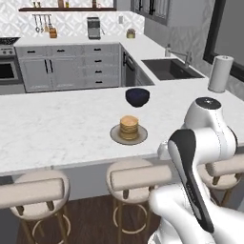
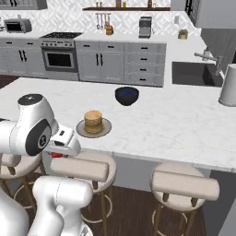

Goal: Take the strawberry from the fridge and place it on top of the pancake, located on the dining counter.

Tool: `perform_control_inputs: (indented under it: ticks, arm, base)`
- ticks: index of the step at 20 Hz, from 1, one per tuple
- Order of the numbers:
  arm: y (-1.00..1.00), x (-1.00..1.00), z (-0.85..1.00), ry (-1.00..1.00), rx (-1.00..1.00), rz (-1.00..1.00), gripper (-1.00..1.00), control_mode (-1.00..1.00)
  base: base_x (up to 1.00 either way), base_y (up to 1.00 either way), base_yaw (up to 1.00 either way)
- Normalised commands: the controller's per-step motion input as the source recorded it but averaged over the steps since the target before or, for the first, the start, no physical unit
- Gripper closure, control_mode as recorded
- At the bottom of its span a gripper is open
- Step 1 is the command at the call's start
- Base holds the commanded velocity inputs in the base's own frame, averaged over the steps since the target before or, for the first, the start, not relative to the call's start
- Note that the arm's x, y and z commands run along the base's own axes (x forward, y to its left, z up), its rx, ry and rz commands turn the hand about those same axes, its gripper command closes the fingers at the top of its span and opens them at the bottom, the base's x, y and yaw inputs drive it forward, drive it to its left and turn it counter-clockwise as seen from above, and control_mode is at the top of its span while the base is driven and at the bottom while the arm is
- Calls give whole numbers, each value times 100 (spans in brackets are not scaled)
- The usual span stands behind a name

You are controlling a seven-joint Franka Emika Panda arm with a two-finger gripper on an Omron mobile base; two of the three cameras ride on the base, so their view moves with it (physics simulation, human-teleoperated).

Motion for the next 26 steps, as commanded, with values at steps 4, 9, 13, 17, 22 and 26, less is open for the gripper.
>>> perform_control_inputs:
  ticks: [4,9,13,17,22,26]
  arm:
    - [0,0,0,0,0,0,100,100]
    - [0,0,0,0,0,0,100,100]
    - [0,0,0,0,0,0,100,100]
    - [0,0,0,0,0,0,100,100]
    - [0,0,0,0,0,0,100,100]
    - [0,0,0,0,0,0,100,100]
  base:
    - [63,47,-14]
    - [35,80,-21]
    - [21,33,-11]
    - [17,-24,0]
    - [13,-46,0]
    - [15,-32,0]
